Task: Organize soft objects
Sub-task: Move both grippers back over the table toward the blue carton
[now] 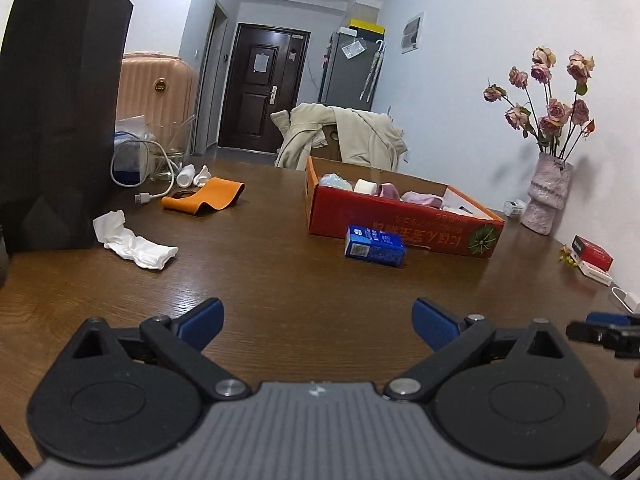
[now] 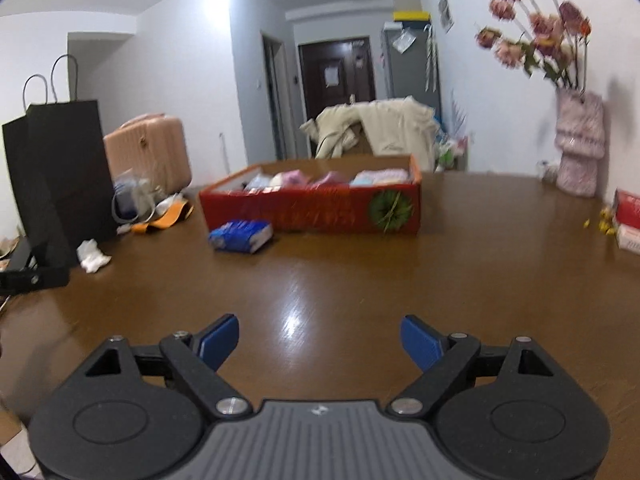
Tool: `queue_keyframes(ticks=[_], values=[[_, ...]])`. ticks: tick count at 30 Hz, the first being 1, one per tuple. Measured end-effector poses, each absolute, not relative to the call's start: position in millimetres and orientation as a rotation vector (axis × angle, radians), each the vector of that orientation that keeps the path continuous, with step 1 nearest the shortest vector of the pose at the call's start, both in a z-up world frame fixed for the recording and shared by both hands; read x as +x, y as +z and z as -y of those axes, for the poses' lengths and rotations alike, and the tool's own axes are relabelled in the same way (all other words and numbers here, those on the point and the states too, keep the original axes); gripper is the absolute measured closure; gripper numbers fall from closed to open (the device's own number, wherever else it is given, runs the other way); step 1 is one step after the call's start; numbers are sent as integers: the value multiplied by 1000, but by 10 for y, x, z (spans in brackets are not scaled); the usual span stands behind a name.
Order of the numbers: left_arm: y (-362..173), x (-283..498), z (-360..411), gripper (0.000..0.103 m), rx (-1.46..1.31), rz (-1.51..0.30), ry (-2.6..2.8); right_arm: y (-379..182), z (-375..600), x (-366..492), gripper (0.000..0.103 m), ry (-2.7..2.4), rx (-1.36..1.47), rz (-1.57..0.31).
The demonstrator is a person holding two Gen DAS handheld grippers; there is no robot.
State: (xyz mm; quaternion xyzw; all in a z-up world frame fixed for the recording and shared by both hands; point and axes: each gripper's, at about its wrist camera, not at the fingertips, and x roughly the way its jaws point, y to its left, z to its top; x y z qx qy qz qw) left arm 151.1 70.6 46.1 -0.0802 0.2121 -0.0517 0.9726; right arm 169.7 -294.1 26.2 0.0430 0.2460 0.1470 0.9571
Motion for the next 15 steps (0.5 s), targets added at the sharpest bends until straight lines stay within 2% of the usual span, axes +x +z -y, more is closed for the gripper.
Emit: queue_keyframes(ticks=[9, 11, 14, 15], values=[[400, 1961, -574, 1, -152, -471, -111, 305, 2850, 1991, 17, 283, 103, -509], [415, 2195, -533, 3, -138, -499, -108, 336, 2802, 2167, 23, 289, 119, -515], [462, 2574, -492, 16, -121, -516, -130, 384, 2711, 2542, 34, 330, 177, -550], [477, 2714, -485, 24, -125, -521, -156, 386, 2667, 2667, 36, 345, 192, -556]])
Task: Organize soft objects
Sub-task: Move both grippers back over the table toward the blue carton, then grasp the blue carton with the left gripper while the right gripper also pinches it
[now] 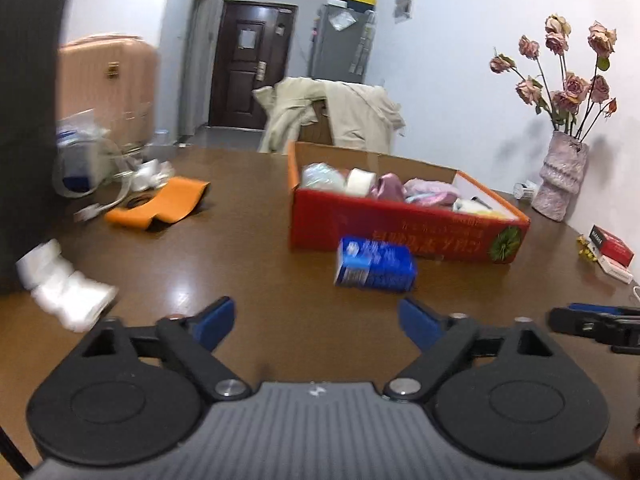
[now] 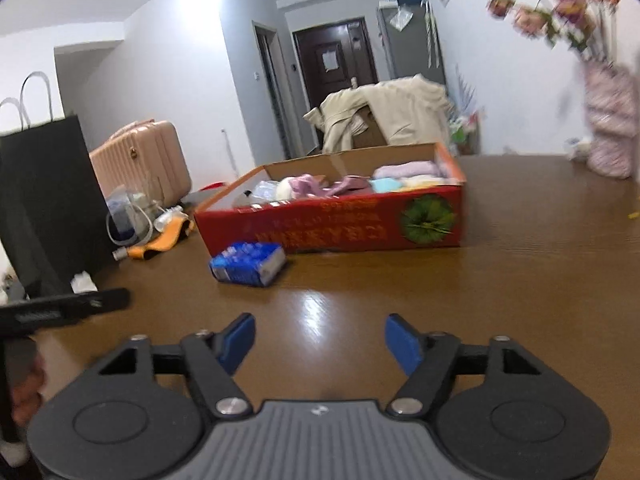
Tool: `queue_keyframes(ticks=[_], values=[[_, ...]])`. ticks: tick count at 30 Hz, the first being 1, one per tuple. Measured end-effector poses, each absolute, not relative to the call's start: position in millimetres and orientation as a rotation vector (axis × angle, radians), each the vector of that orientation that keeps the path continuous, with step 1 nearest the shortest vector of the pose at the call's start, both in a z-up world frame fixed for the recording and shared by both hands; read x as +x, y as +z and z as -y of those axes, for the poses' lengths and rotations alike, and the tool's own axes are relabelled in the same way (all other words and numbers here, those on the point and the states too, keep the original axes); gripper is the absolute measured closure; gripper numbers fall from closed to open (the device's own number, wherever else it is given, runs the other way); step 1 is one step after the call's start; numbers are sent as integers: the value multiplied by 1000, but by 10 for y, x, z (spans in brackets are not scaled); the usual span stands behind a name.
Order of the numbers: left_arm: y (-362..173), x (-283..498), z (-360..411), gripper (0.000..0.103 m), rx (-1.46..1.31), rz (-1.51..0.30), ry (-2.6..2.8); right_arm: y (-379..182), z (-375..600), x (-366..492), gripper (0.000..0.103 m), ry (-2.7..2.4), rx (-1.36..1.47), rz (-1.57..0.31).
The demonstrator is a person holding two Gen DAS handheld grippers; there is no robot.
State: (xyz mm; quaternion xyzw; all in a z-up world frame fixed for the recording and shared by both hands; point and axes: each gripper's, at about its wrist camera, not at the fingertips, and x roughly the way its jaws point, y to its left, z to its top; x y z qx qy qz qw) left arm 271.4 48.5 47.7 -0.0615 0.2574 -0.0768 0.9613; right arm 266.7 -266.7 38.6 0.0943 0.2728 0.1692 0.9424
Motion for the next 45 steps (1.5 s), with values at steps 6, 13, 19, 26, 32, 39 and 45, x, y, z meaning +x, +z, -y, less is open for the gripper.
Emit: queue_keyframes(ticks=[6, 13, 19, 26, 32, 39, 45], values=[[473, 3601, -441, 58, -184, -599, -242, 278, 2304, 3646, 60, 432, 294, -634], [147, 3967, -464, 88, -264, -659, -296, -5, 1979, 4192, 80, 506, 357, -669], [106, 3907, -429, 87, -274, -629, -290, -41, 2026, 4203, 83, 522, 394, -672], [90, 3914, -455, 85, -296, -624, -304, -55, 2059, 4201, 83, 529, 405, -676], [101, 3945, -542, 87, -350, -641, -318, -25, 2031, 4169, 89, 521, 372, -658], [505, 3081, -272, 87, -306, -528, -325, 386, 2250, 3519, 90, 555, 327, -555], [745, 2137, 88, 87, -309, -464, -404, 723, 2612, 2439, 89, 524, 253, -490]])
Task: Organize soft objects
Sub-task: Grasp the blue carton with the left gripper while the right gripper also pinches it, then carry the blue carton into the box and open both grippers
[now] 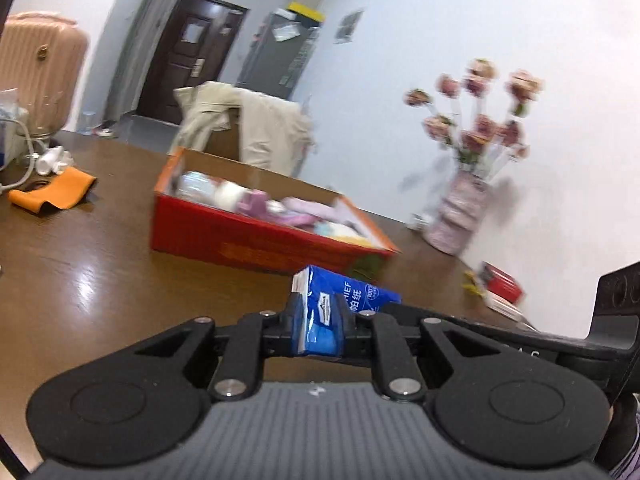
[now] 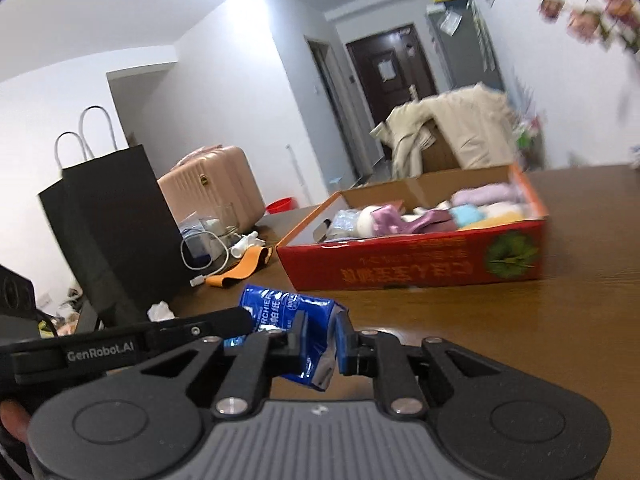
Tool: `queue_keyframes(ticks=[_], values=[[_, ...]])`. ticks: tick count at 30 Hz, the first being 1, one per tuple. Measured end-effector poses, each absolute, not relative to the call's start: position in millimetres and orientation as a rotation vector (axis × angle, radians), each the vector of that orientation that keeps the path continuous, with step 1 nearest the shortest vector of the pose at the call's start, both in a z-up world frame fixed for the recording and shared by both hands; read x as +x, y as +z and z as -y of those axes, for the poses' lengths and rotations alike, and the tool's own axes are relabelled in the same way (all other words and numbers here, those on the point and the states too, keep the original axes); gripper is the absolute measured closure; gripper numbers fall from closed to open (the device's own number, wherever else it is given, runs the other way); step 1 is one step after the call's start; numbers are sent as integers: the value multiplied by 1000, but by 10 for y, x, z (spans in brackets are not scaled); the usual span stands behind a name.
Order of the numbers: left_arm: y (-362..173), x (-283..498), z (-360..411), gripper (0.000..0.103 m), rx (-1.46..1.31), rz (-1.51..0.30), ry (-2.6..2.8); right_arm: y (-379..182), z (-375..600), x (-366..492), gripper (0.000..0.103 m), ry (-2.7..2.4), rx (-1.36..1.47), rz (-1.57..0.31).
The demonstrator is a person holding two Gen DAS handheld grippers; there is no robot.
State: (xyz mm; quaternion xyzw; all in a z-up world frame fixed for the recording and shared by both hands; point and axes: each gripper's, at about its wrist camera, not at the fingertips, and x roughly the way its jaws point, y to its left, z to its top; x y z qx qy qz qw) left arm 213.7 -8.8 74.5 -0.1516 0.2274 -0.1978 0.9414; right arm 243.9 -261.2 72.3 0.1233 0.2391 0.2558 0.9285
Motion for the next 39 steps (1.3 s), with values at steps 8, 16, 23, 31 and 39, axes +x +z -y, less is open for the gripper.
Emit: queue_keyframes(ticks=[8, 16, 23, 31, 39], values=[[826, 2043, 449, 87, -288, -466, -481, 775, 3017, 2057, 89, 448, 288, -455], [942, 2286, 491, 87, -276, -421, -492, 869, 3073, 2296, 89, 452, 282, -414], [1254, 3228, 550, 87, -249, -379, -476, 1213, 3044, 3187, 89, 473, 217, -365], [1269, 4650, 487, 87, -290, -428, -411, 1316, 2868, 4755, 89, 484, 165, -437], [646, 5314, 487, 87, -297, -583, -382, 769, 2603, 5889, 90, 470, 97, -636]])
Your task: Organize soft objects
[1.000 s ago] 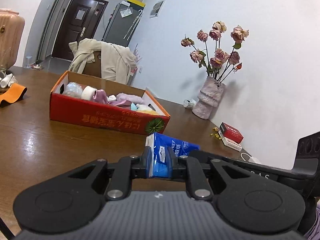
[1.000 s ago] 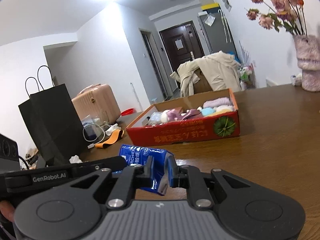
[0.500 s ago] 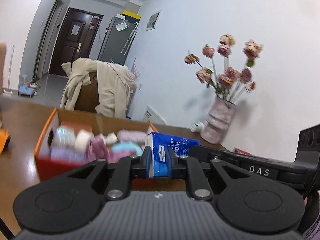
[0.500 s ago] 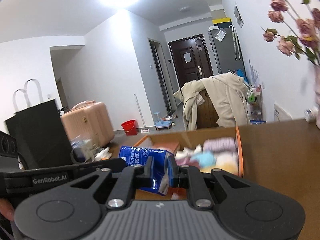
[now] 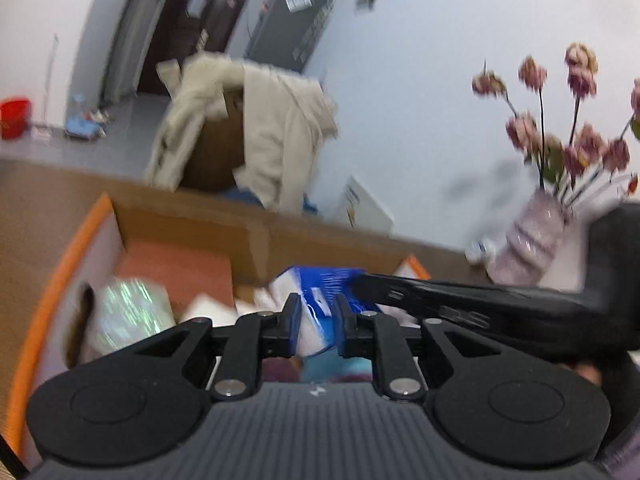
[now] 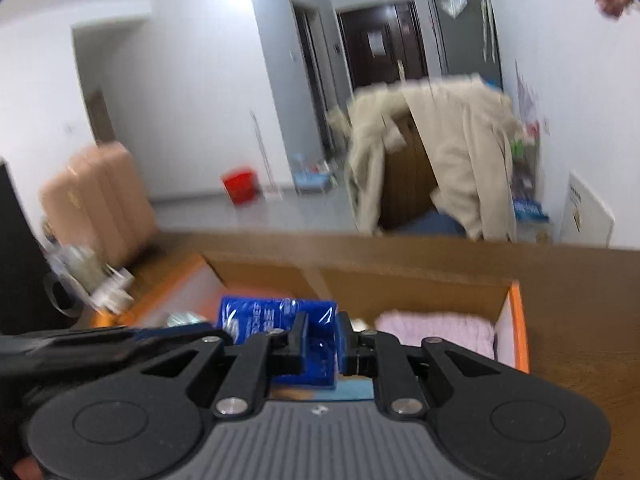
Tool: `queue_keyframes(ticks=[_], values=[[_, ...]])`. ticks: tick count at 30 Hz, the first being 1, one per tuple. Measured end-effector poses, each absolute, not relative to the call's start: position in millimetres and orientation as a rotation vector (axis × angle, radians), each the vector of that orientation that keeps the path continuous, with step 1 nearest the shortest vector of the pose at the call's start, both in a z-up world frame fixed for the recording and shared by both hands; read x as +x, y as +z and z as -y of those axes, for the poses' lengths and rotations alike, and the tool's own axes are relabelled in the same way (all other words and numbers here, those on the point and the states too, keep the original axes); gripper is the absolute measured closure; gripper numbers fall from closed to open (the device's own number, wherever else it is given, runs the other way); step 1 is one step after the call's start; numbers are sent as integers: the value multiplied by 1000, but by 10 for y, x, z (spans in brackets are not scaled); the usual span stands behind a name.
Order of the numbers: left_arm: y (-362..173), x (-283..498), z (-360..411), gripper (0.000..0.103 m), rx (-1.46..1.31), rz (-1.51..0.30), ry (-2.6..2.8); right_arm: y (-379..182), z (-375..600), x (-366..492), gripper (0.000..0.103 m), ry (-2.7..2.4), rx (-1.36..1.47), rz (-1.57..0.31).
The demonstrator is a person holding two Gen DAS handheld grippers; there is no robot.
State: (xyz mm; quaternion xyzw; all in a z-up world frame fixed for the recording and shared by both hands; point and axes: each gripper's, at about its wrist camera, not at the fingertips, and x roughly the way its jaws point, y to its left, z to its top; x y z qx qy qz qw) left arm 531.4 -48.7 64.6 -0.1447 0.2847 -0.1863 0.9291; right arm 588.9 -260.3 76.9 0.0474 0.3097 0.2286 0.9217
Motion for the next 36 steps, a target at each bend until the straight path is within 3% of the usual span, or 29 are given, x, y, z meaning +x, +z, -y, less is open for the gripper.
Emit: queue_keyframes(ticks=[2, 10, 13, 20, 26, 29, 33, 36], values=[[561, 5368, 486, 87, -280, -632, -394, 614, 2583, 6006, 95, 472, 108, -696], [637, 5301, 405, 87, -265, -612, -331, 589, 2330, 5947, 95, 462, -64, -715], [729, 5215, 378, 87, -266, -601, -317, 659, 2335, 5891, 89, 457, -58, -709], [1168, 4791, 248, 86, -184, -530, -291, 1231, 2719, 5398, 88, 418, 4, -601], [1550, 4271, 0, 76, -76, -461, -225, 1613, 3090, 4744, 74, 349, -16, -534], [1672, 4048, -142, 64, -69, -442, -198, 1724, 3268, 4441, 66, 293, -19, -518], [1749, 3798, -241, 23, -64, -413, -137, 1810, 3365, 4125, 53, 248, -7, -487], [1776, 3634, -261, 14, -53, -385, -122, 1816, 3355, 3944, 42, 238, 3, -446]])
